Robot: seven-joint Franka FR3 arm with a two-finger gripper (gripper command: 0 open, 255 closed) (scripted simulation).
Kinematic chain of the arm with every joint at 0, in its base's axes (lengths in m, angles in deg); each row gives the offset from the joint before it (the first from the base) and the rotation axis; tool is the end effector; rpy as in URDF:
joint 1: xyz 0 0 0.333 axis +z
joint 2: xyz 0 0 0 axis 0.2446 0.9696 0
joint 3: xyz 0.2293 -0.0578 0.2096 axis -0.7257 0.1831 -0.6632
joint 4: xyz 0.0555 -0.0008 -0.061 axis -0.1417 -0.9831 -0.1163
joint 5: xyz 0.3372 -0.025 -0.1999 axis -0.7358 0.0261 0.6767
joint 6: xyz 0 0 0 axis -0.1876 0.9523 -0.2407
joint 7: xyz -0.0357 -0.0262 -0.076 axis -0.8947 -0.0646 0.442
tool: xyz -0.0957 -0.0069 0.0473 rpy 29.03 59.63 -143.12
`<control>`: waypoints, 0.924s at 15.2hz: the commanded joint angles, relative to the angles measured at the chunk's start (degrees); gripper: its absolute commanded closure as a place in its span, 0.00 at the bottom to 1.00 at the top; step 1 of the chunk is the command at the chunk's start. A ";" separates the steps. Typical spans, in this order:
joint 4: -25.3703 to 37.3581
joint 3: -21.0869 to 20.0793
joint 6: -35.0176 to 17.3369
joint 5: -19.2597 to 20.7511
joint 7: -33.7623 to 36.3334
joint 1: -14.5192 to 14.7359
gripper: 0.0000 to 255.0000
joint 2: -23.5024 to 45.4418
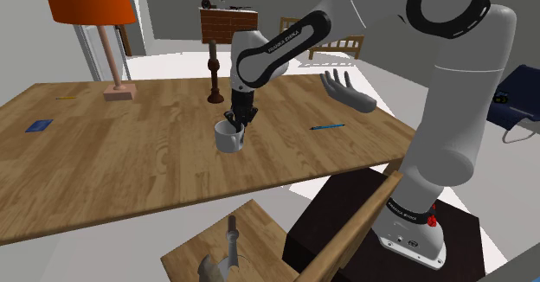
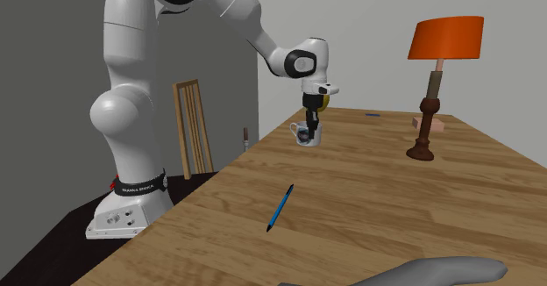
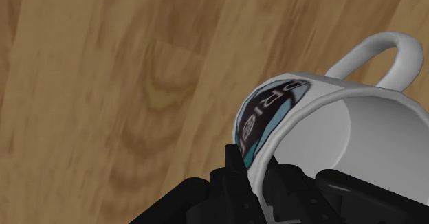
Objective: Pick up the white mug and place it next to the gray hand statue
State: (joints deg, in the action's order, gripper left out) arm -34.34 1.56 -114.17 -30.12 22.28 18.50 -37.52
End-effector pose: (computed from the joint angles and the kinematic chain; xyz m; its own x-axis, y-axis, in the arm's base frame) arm 0.5659 0.1167 0.3390 0.9771 -0.2129 0.0001 -0.2126 -0.9756 -0.0546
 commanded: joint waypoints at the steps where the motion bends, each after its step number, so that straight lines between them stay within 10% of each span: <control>1: 0.00 0.00 -0.01 0.00 0.00 0.00 1.00 0.00; 14: 4.46 -0.07 9.21 -0.49 -0.02 -0.18 1.00 -4.80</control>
State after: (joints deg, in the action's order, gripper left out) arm -30.20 1.51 -105.71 -30.57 22.21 18.31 -41.89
